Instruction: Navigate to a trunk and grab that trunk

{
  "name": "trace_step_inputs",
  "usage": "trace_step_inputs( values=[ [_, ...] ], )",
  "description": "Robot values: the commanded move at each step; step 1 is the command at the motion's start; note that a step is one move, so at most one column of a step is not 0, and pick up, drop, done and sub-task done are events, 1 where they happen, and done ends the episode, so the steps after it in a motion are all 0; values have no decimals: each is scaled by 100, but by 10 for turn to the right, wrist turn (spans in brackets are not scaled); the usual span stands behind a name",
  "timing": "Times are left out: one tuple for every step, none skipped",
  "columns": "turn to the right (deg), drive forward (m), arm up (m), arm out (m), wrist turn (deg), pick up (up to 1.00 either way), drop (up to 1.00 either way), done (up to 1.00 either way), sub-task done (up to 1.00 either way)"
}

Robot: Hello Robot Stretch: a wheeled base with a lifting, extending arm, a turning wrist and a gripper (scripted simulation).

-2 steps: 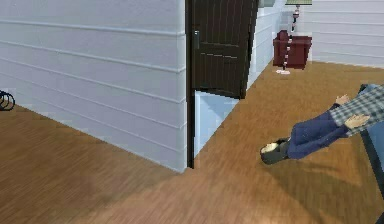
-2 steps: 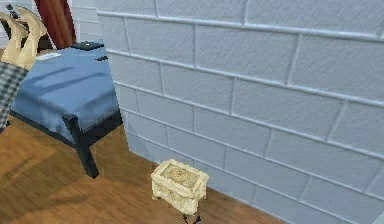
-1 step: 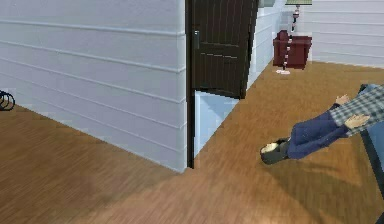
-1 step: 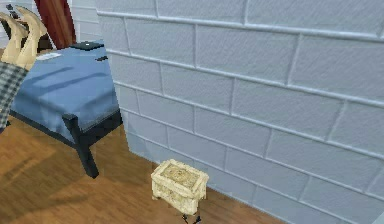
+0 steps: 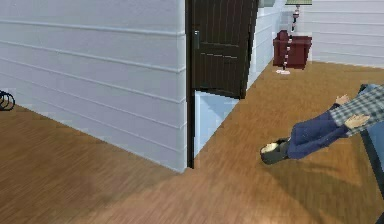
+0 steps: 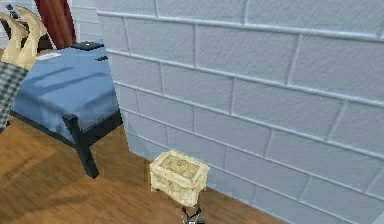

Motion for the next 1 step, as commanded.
trace_step_inputs(
  values=[
    [0, 0, 0, 0, 0, 0, 0, 100, 0]
  ],
)
